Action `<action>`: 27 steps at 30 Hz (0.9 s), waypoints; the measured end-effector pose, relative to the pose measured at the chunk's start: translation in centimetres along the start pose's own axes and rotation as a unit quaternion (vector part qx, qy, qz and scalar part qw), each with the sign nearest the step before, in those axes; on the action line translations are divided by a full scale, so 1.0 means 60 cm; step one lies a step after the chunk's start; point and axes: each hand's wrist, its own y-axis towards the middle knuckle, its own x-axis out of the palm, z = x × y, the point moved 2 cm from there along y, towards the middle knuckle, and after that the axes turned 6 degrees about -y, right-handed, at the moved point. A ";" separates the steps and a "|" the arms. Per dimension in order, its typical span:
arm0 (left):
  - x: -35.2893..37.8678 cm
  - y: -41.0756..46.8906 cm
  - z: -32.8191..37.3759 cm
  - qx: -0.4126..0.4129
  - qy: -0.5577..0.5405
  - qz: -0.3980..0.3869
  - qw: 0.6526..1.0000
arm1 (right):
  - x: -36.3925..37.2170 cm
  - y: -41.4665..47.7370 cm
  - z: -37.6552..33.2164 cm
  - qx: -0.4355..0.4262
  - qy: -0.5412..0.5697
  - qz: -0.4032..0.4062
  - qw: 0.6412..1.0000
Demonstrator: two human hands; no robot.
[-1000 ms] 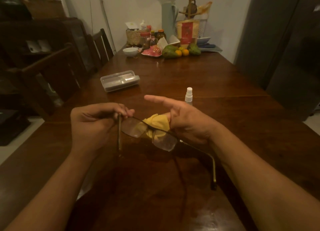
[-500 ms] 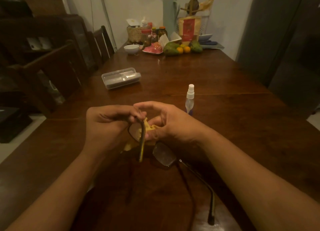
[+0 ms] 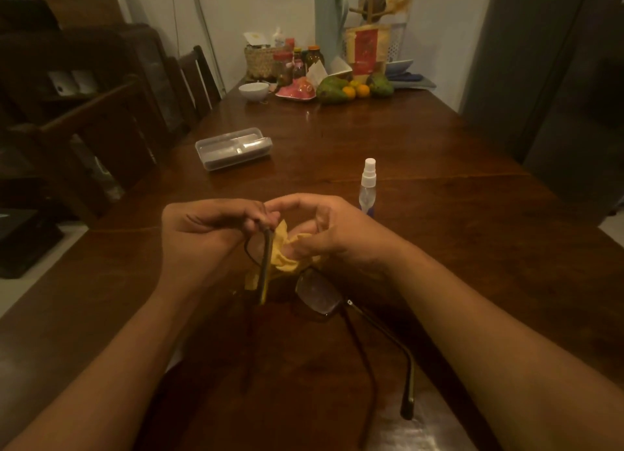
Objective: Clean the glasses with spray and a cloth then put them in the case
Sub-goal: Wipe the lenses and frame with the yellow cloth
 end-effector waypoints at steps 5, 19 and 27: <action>0.003 -0.004 -0.004 -0.005 0.025 0.000 1.000 | 0.018 0.008 0.005 -0.007 -0.045 0.016 0.999; 0.002 -0.002 -0.002 -0.006 0.046 0.017 0.999 | -0.002 0.008 0.019 -0.007 0.031 0.020 0.999; 0.012 -0.007 -0.012 -0.034 0.038 0.008 0.999 | 0.009 0.016 0.022 -0.027 0.086 0.046 0.995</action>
